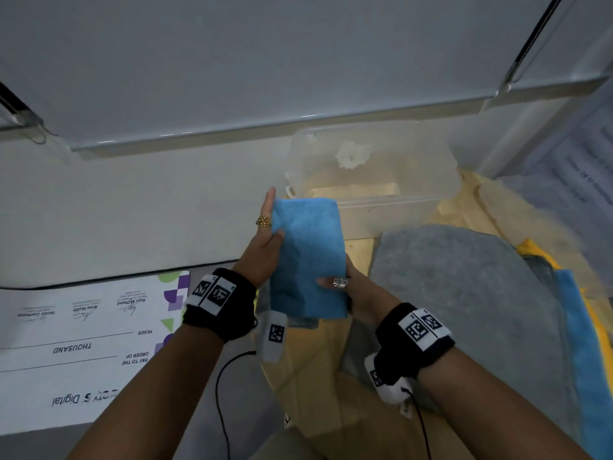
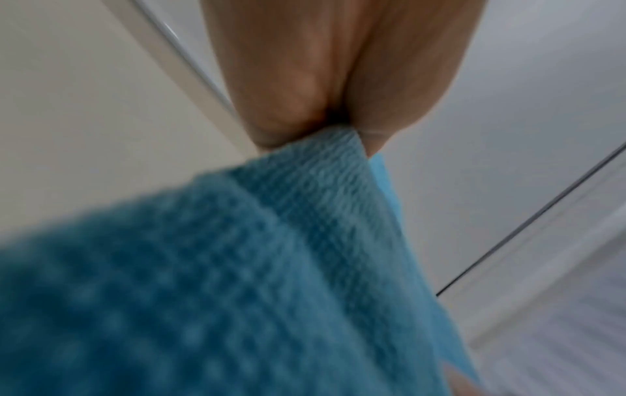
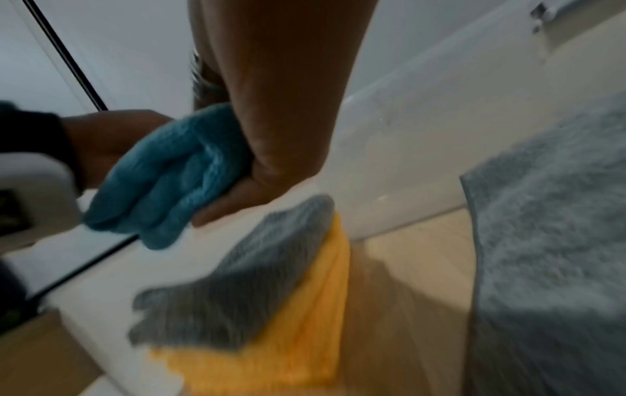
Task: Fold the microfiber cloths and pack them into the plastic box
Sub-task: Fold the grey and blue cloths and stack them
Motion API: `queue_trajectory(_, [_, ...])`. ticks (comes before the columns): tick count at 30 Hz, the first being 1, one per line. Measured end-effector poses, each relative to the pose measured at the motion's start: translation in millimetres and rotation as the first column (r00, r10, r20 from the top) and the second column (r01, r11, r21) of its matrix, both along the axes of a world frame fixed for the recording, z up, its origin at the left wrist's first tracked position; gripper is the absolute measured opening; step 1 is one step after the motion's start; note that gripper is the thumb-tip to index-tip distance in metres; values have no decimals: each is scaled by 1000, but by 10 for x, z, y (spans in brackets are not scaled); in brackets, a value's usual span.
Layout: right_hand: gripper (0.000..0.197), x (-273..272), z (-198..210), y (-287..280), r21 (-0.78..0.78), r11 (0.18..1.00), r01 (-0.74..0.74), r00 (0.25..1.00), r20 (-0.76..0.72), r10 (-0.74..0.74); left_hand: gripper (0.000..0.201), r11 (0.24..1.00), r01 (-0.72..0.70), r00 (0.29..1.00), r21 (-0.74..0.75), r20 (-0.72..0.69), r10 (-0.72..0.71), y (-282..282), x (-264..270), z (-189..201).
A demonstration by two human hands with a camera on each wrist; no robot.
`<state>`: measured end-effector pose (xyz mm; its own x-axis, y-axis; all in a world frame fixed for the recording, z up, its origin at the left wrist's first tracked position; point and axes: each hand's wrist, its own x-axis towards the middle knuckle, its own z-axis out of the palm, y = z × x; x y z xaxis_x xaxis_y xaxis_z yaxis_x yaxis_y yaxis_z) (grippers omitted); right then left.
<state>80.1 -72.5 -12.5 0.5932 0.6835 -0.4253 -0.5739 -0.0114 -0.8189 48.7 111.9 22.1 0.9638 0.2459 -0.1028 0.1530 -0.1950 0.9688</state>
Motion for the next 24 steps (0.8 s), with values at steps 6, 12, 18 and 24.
queue_trajectory(6, [85,-280,-483,146,-263,961,86,984,171,-41,50,884,212,928,417,-369,-49,279,79,-687])
queue_trajectory(12, [78,-341,-545,214,-177,977,116,953,298,-59,46,901,188,968,391,-229,-103,325,80,-681])
queue_trajectory(18, [68,-429,-645,222,-324,946,-7,934,336,122,58,717,411,890,563,-416,-184,371,68,-778])
queue_trajectory(24, [82,-298,-647,279,-579,815,-36,835,431,343,50,112,393,889,912,-346,-299,134,10,-720])
